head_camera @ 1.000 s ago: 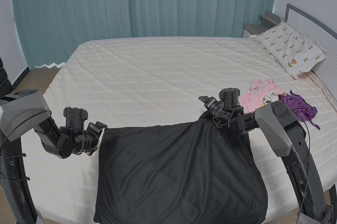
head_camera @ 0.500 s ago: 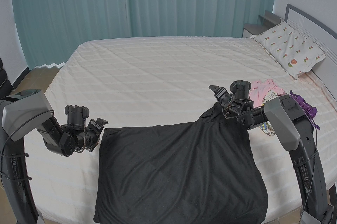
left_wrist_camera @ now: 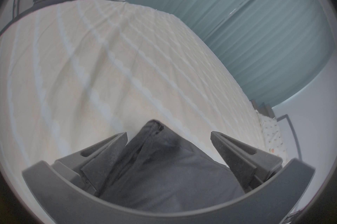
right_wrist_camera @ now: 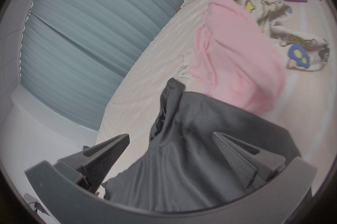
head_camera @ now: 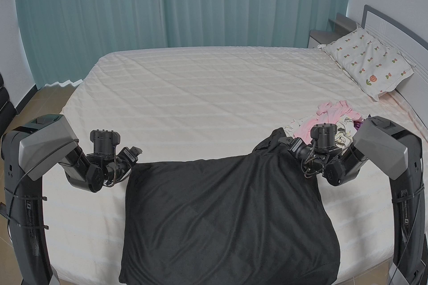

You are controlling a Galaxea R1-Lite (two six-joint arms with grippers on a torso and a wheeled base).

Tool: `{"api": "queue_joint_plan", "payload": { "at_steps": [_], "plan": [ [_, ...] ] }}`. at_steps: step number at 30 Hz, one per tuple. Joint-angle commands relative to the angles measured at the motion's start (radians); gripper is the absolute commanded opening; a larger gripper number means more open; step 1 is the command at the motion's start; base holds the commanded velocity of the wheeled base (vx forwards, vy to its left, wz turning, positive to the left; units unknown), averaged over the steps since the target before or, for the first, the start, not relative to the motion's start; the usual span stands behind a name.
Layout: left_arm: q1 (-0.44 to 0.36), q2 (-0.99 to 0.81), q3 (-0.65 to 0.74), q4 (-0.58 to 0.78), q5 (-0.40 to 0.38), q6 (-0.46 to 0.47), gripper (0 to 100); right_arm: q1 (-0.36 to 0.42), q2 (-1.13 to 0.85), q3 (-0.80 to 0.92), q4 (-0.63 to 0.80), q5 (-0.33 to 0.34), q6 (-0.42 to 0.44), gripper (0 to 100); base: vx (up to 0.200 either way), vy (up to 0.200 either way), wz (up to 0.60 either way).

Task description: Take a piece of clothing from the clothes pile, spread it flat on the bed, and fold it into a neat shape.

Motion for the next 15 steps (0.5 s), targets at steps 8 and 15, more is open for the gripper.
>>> {"api": "queue_joint_plan", "payload": {
  "at_steps": [8, 15],
  "plan": [
    [-0.039, 0.201, -0.219, 0.066, 0.064, 0.179, 100, -0.028, -0.156, 0.419, -0.328, 0.005, -0.029, 100, 0.0, 0.0, 0.0],
    [-0.032, 0.23, -0.281, 0.11, 0.119, 0.212, 0, -0.025, -0.17, 0.434, -0.336, 0.005, -0.027, 100, 0.0, 0.0, 0.0]
  ]
}}
